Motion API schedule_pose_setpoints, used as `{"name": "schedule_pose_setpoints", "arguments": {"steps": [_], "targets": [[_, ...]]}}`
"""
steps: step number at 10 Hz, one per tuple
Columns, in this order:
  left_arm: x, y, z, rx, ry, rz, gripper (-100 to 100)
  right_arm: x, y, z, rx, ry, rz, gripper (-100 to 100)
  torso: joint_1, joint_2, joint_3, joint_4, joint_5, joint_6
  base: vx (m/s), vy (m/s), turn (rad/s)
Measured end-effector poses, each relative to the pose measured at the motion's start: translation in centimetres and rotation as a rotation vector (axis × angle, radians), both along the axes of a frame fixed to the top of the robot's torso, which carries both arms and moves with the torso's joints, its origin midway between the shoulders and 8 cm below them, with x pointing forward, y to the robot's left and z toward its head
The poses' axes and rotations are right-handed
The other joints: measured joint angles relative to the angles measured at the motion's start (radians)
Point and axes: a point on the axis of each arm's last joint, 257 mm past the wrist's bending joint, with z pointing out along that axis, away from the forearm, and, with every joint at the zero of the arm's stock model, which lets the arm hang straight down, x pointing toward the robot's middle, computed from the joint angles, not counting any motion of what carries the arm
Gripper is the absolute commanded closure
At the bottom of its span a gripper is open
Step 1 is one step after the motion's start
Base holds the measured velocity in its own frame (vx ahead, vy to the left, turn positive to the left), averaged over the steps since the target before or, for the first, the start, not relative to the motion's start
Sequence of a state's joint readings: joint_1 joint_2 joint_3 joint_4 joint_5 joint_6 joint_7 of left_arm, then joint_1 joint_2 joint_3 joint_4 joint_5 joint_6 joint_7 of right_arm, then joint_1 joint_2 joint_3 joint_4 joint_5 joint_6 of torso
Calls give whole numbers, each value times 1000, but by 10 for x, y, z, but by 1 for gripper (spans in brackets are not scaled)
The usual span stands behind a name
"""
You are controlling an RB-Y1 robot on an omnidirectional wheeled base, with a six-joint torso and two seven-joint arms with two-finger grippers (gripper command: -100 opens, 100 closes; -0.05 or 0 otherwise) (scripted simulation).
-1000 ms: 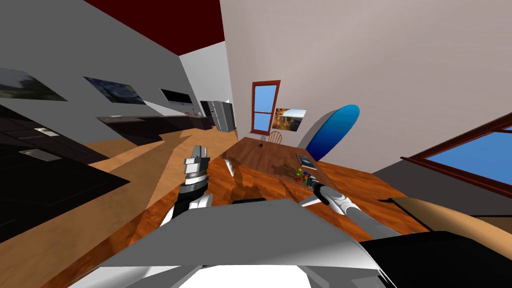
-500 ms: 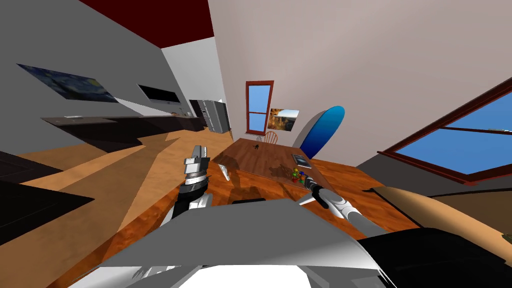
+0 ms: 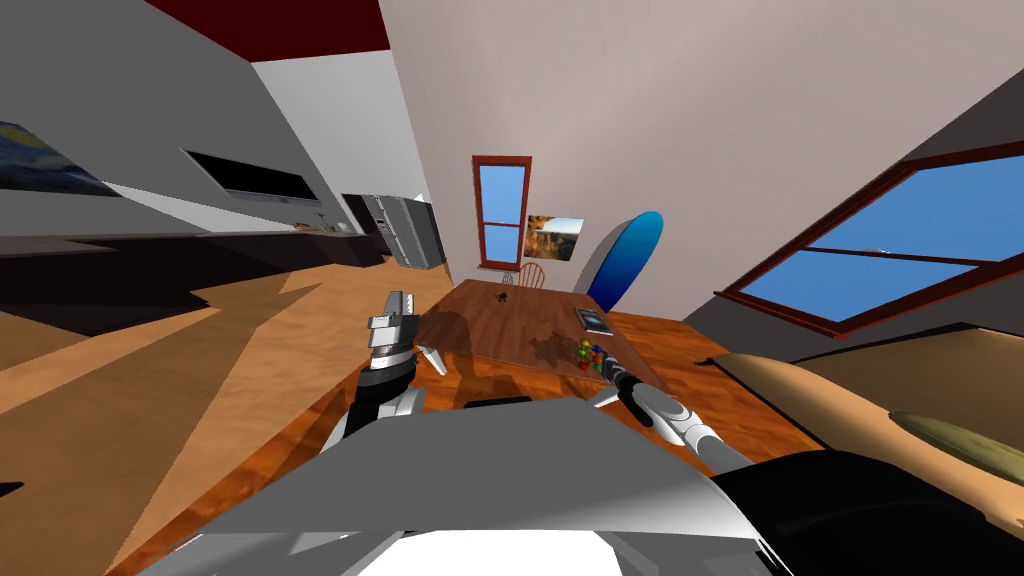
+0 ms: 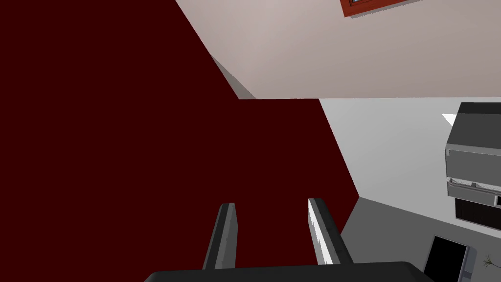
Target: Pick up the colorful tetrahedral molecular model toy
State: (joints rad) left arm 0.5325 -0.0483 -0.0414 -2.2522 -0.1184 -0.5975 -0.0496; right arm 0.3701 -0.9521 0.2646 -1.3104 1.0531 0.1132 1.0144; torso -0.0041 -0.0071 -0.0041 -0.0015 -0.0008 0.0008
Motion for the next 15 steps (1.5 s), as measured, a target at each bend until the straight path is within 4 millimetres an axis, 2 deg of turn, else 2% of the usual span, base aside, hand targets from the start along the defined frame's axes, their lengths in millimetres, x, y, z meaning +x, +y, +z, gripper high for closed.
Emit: {"name": "schedule_pose_setpoints", "arguments": {"steps": [1,2,6,7,8,10,15], "targets": [[0,0,0,0,0,0,0,-1,10,-1,0,-2,20,-100,1,-1,-1,0,0,0,79,1,-50],[0,0,0,0,0,0,0,-1,11,-1,-1,-2,23,100,2,3,2,1,1,-1,13,1,11],[0,0,0,0,0,0,0,-1,11,-1,-1,-1,23,100,2,10,6,2,1,0,1,0,-1],[0,0,0,0,0,0,0,-1,11,-1,-1,-1,23,0,3,10,6,3,1,0,0,0,0],[0,0,0,0,0,0,0,-2,11,-1,-1,-1,23,100,3,11,6,3,2,0,-119,36,271],[0,0,0,0,-1,-1,0,1,-9,2,-4,1,-13,100,6,19,11,4,1,-4,-194,50,269],[0,0,0,0,-1,0,0,7,-46,6,-1,3,-91,100,5,18,11,5,1,-3,-128,24,141]]}}
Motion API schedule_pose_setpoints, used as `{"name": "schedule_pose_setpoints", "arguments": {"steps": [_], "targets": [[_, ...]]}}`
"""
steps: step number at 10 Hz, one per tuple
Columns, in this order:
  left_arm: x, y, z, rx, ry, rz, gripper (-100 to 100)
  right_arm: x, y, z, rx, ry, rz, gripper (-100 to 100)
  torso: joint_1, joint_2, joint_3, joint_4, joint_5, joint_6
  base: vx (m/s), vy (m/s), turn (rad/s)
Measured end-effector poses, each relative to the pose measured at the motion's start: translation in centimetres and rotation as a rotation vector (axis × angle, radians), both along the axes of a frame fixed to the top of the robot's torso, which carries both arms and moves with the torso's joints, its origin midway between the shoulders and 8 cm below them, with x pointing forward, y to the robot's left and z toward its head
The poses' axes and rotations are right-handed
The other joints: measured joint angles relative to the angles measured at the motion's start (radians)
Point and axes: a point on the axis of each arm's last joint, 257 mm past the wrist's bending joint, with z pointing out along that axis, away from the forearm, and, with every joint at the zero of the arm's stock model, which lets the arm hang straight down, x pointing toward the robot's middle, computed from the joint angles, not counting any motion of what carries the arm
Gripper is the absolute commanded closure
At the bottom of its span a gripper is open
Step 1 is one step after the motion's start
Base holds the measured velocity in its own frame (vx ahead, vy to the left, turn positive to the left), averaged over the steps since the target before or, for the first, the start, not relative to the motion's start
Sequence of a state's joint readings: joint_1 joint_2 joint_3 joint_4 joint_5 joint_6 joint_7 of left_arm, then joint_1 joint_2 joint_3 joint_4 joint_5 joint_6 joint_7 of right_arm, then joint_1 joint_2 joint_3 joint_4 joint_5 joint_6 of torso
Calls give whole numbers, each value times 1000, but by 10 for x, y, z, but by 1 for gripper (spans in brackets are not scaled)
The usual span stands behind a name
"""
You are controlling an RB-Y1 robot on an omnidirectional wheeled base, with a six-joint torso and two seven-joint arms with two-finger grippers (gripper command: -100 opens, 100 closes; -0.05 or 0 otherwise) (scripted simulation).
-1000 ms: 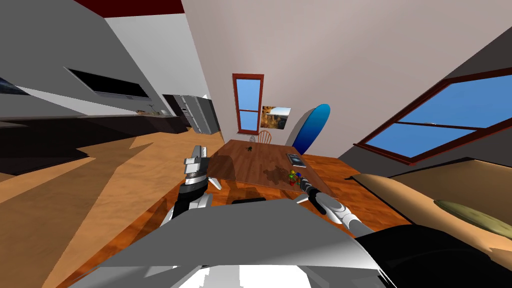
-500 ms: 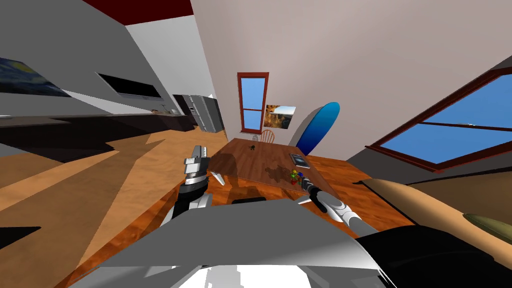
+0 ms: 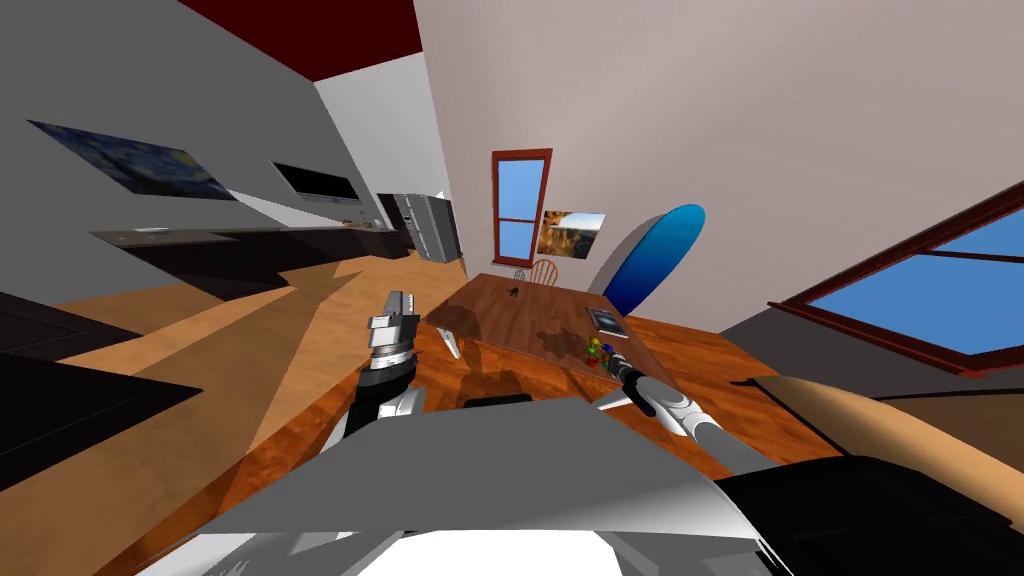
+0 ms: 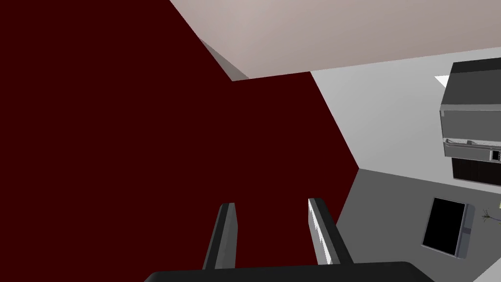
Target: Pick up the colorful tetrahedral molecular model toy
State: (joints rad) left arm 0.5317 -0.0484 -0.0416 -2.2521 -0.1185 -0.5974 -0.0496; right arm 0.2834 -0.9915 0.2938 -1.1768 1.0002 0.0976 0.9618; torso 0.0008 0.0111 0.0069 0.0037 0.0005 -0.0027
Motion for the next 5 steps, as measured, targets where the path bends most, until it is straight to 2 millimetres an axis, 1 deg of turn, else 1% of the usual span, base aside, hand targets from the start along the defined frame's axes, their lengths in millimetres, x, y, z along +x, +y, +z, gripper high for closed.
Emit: {"name": "schedule_pose_setpoints", "arguments": {"steps": [1,2,3,4,5], "targets": [[0,0,0,0,0,0,0,1,-5,0,0,-2,-11,100,0,-1,-1,0,0,2,-70,43,90],[0,0,0,0,0,0,0,0,-12,0,-1,1,-26,100,0,-3,-1,0,1,1,-121,52,197],[0,0,0,0,0,0,0,1,-24,4,-3,-1,-47,100,1,-2,-1,0,1,1,-141,66,238],[0,0,0,0,0,0,0,1,-35,6,-2,-5,-70,100,3,0,0,1,1,1,-57,31,46],[0,0,0,0,0,0,0,1,-35,5,1,-4,-71,0,1,-3,-1,0,2,2,-9,6,-10]]}}
